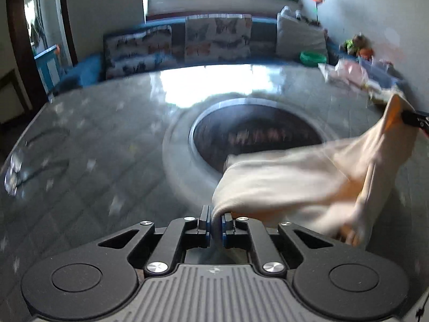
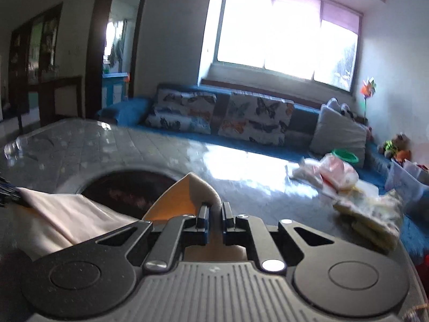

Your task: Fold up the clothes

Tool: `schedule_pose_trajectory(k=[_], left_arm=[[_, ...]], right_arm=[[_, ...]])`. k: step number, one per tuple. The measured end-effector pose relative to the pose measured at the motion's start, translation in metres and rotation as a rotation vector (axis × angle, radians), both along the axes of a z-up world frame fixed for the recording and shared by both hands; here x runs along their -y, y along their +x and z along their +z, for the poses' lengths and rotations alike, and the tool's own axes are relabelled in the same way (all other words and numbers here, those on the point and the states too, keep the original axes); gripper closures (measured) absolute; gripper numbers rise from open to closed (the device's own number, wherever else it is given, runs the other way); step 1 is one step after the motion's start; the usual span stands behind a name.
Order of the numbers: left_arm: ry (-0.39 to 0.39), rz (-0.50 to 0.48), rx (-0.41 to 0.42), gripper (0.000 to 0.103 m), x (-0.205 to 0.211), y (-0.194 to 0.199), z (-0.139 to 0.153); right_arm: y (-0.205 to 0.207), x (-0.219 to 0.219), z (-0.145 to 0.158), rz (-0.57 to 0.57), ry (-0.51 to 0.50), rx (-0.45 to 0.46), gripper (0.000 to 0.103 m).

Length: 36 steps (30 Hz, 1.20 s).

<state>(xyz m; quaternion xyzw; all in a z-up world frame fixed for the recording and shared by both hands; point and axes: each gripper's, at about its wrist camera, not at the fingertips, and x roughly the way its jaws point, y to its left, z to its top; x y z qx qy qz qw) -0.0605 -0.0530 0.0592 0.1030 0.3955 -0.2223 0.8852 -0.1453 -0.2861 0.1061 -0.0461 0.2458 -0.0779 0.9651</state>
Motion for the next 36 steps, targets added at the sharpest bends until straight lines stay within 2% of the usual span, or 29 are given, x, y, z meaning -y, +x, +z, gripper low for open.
schedule_pose_trajectory(k=[5, 9, 11, 13, 15, 17, 19, 22, 26, 28, 30, 32, 36], left_arm=[[-0.015, -0.029, -0.046, 0.094, -0.032, -0.030, -0.008], [0.035, -0.021, -0.078, 0.087, -0.040, -0.036, -0.021], [0.047, -0.006, -0.086, 0.080, -0.043, -0.037, -0.025], [0.040, -0.008, -0.077, 0.073, -0.048, -0.039, -0.021], [0.044, -0.013, -0.045, 0.061, -0.049, -0.042, -0.014], [0.045, -0.021, -0.009, 0.057, -0.047, -0.044, -0.008], [0.033, -0.044, 0.020, 0.056, -0.038, -0.047, -0.002], [0.019, -0.101, 0.066, 0.056, -0.015, -0.051, 0.003], [0.047, -0.187, 0.149, 0.056, 0.024, -0.058, 0.001], [0.032, -0.224, 0.140, 0.056, 0.040, -0.057, -0.002], [0.019, -0.263, 0.116, 0.056, 0.056, -0.057, -0.007], [0.010, -0.310, 0.105, 0.056, 0.072, -0.063, -0.012], [-0.029, -0.396, 0.068, 0.055, 0.100, -0.074, -0.020]], right_arm=[[-0.046, 0.014, -0.002, -0.057, 0.059, 0.010, 0.095], [-0.071, 0.040, -0.020, -0.105, 0.191, -0.107, 0.093], [-0.079, 0.049, -0.031, -0.124, 0.215, -0.170, 0.085], [-0.089, 0.054, -0.033, -0.136, 0.230, -0.182, 0.080], [-0.098, 0.056, -0.030, -0.134, 0.216, -0.178, 0.077], [-0.101, 0.053, -0.022, -0.105, 0.196, -0.151, 0.053], [-0.096, 0.043, -0.016, -0.064, 0.158, -0.129, 0.049], [-0.080, 0.014, -0.017, 0.029, 0.092, -0.125, 0.049], [-0.052, -0.023, -0.031, 0.150, 0.020, -0.142, 0.052], [-0.040, -0.039, -0.040, 0.190, -0.001, -0.162, 0.053], [-0.029, -0.049, -0.051, 0.201, -0.022, -0.183, 0.057], [-0.020, -0.052, -0.061, 0.197, -0.012, -0.210, 0.067], [-0.016, -0.045, -0.072, 0.179, 0.022, -0.216, 0.078]])
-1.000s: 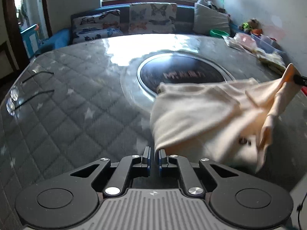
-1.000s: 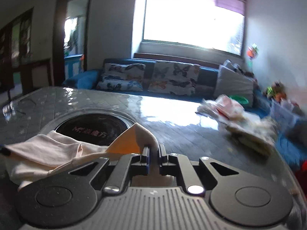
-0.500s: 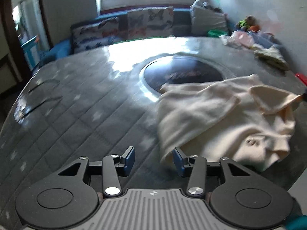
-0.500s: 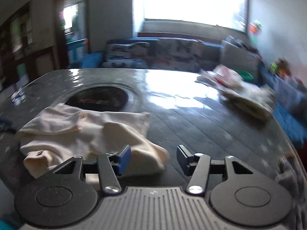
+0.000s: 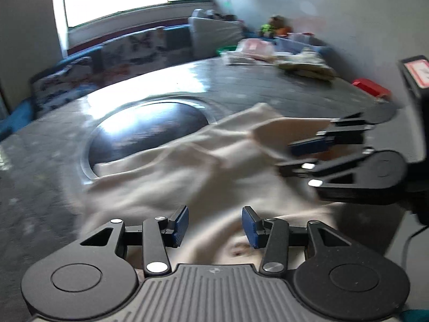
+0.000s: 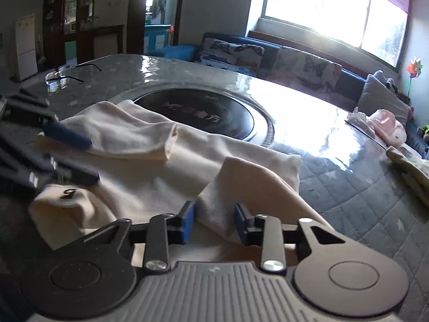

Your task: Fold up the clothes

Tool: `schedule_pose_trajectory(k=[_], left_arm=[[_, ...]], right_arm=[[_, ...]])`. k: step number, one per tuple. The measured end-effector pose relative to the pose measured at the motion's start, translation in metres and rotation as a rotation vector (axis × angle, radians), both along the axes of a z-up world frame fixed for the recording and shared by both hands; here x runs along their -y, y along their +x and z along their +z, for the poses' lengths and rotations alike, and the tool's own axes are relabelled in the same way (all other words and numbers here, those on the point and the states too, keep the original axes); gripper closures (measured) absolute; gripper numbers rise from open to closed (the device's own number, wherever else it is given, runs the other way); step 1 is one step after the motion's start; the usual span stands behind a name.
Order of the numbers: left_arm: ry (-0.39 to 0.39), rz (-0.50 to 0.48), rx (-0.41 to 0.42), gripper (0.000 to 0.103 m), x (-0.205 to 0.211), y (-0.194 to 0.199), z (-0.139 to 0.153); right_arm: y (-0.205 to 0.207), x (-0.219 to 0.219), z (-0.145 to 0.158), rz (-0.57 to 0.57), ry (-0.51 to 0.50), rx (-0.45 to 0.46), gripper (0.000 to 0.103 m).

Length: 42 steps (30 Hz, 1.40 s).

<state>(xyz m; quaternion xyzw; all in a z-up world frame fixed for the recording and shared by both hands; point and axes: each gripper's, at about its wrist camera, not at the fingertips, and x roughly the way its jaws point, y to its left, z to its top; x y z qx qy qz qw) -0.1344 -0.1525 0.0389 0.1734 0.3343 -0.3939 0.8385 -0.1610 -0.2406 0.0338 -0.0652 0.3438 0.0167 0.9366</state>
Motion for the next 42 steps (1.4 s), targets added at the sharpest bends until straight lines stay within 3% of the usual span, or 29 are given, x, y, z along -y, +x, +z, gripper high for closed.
schedule_pose_trajectory(k=[2, 7, 15, 18, 23, 25, 33, 36, 38, 42], left_arm=[[-0.002, -0.041, -0.004, 0.054, 0.013, -0.006, -0.002], [-0.036, -0.125, 0.009, 0.044, 0.046, -0.018, -0.002], [-0.095, -0.125, -0.018, 0.043, 0.086, -0.018, -0.003], [-0.104, -0.107, -0.035, 0.043, 0.078, -0.016, -0.004], [-0.080, -0.062, -0.055, 0.043, 0.054, -0.010, -0.009], [-0.067, -0.050, -0.070, 0.041, 0.050, -0.006, -0.013], [-0.043, -0.037, -0.030, 0.009, 0.043, -0.014, -0.026], [-0.040, -0.042, -0.019, 0.008, 0.043, -0.017, -0.028], [-0.049, -0.045, -0.024, 0.008, 0.043, -0.016, -0.025], [-0.105, -0.058, -0.010, 0.014, 0.046, -0.014, -0.010]], right_arm=[[-0.005, 0.006, 0.003, -0.017, 0.034, 0.015, 0.095], [-0.020, 0.038, 0.021, -0.134, 0.106, 0.076, 0.099], [-0.044, 0.087, 0.042, -0.254, 0.192, 0.112, 0.098], [-0.046, 0.083, 0.042, -0.214, 0.184, 0.098, 0.093], [-0.037, 0.058, 0.036, -0.059, 0.162, 0.079, 0.069], [-0.029, 0.044, 0.030, -0.001, 0.137, 0.064, 0.067], [0.000, 0.016, 0.009, 0.111, 0.083, -0.032, 0.067], [0.006, 0.013, 0.001, 0.097, 0.062, -0.052, 0.078], [0.004, 0.012, 0.002, 0.084, 0.048, -0.034, 0.095], [-0.009, 0.025, 0.020, 0.003, 0.060, 0.053, 0.098]])
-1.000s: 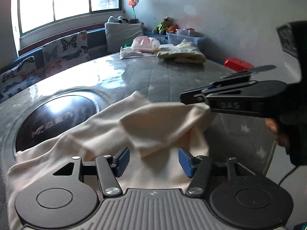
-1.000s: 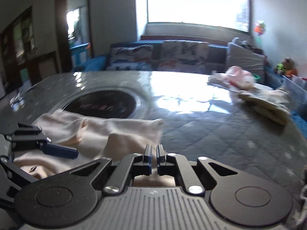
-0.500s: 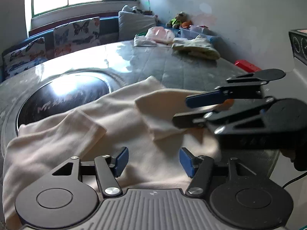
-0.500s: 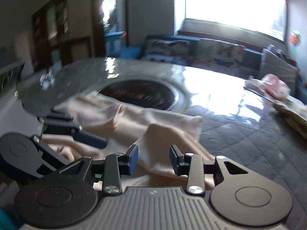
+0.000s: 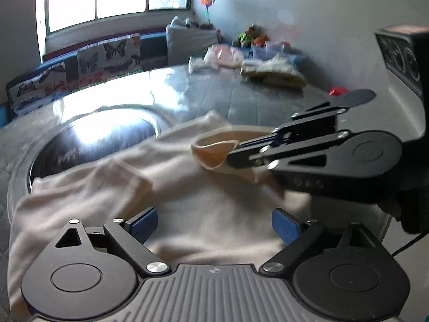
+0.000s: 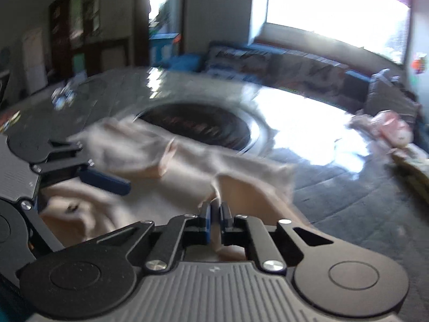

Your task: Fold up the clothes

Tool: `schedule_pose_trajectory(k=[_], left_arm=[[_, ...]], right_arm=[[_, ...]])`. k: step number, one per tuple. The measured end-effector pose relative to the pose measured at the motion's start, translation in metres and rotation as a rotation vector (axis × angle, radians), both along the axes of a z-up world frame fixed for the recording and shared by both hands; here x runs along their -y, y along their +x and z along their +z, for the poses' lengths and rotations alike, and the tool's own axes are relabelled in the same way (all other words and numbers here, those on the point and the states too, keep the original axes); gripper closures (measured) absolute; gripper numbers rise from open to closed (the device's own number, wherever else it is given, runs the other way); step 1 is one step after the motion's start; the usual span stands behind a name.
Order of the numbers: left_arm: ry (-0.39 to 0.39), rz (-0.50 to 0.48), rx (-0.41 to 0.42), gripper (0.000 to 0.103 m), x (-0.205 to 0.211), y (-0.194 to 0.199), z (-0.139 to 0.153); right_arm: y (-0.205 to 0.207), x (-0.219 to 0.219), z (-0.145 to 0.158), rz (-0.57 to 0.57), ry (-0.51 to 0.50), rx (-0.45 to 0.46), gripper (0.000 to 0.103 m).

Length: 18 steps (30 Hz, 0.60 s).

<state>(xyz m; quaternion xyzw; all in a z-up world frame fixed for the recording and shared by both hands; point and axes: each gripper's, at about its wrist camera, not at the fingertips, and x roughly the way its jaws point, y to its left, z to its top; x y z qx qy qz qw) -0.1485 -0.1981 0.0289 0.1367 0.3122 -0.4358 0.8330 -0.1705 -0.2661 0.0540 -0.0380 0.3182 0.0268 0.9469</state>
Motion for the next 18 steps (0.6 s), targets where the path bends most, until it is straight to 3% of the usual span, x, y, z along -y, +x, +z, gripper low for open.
schedule_pose_trajectory(k=[6, 13, 17, 18], left_arm=[[-0.035, -0.097, 0.026, 0.029, 0.028, -0.010, 0.009], [-0.022, -0.212, 0.052, 0.031, 0.071, -0.030, 0.005], [0.035, -0.251, 0.042, 0.064, 0.092, -0.036, -0.008], [0.054, -0.250, 0.035, 0.067, 0.096, -0.036, -0.013]], right_arm=[[-0.027, 0.043, 0.029, -0.189, 0.001, 0.105, 0.098], [-0.048, 0.089, 0.038, -0.366, -0.005, 0.143, 0.098], [-0.056, 0.111, 0.034, -0.445, 0.023, 0.143, 0.098], [-0.058, 0.115, 0.032, -0.460, 0.029, 0.144, 0.098]])
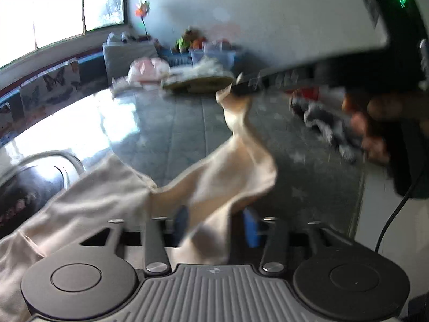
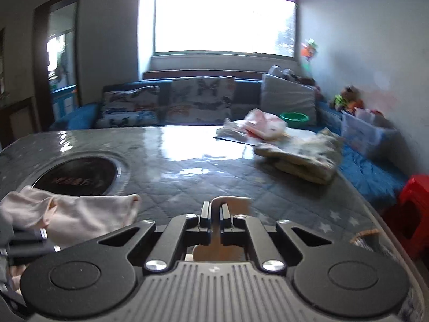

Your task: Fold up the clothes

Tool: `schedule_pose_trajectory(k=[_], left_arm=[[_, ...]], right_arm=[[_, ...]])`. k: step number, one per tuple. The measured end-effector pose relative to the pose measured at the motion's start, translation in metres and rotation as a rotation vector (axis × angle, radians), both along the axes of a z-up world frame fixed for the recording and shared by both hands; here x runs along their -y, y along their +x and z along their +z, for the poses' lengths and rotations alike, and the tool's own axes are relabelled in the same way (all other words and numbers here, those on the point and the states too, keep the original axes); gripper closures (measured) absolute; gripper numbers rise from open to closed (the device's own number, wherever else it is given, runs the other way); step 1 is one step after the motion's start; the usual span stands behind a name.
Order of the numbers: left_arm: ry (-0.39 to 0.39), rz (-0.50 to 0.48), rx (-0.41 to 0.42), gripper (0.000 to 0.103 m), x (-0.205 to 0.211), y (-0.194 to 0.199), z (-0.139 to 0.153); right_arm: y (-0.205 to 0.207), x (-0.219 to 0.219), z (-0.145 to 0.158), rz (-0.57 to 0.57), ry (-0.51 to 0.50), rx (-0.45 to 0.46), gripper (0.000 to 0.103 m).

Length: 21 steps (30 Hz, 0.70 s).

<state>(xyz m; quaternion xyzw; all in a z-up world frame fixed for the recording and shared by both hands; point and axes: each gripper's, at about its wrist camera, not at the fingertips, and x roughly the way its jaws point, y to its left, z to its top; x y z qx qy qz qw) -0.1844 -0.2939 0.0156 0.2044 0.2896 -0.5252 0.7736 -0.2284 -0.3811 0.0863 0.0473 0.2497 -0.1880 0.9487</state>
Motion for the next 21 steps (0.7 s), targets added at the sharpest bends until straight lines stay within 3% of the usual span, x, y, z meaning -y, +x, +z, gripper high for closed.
schedule_pose_trajectory(k=[2, 5, 7, 10, 13, 16, 19, 21], left_arm=[[0.003, 0.002, 0.016, 0.071, 0.002, -0.001, -0.003], [-0.001, -0.005, 0.014, 0.092, 0.001, -0.001, -0.003], [-0.023, -0.019, -0.016, 0.094, -0.004, 0.002, 0.001], [-0.032, -0.055, -0.009, 0.094, -0.009, -0.002, 0.003], [-0.008, -0.084, -0.005, 0.092, -0.008, -0.007, -0.002], [-0.015, -0.103, 0.003, 0.079, -0.009, -0.013, -0.002], [-0.017, -0.114, 0.001, 0.076, -0.009, -0.017, -0.002], [-0.017, -0.117, -0.001, 0.075, -0.009, -0.019, -0.002]], right_arm=[[-0.006, 0.005, -0.004, -0.025, 0.002, 0.000, 0.098], [-0.012, 0.013, -0.006, -0.061, 0.003, 0.001, 0.098], [-0.015, 0.018, -0.007, -0.080, 0.004, 0.003, 0.098], [-0.019, 0.026, -0.012, -0.123, -0.007, -0.001, 0.098], [-0.018, 0.038, -0.026, -0.167, 0.015, -0.067, 0.096], [-0.022, 0.047, -0.035, -0.237, 0.004, -0.106, 0.084], [-0.029, 0.046, -0.033, -0.259, -0.011, -0.091, 0.084], [-0.031, 0.039, -0.029, -0.210, -0.006, -0.068, 0.084]])
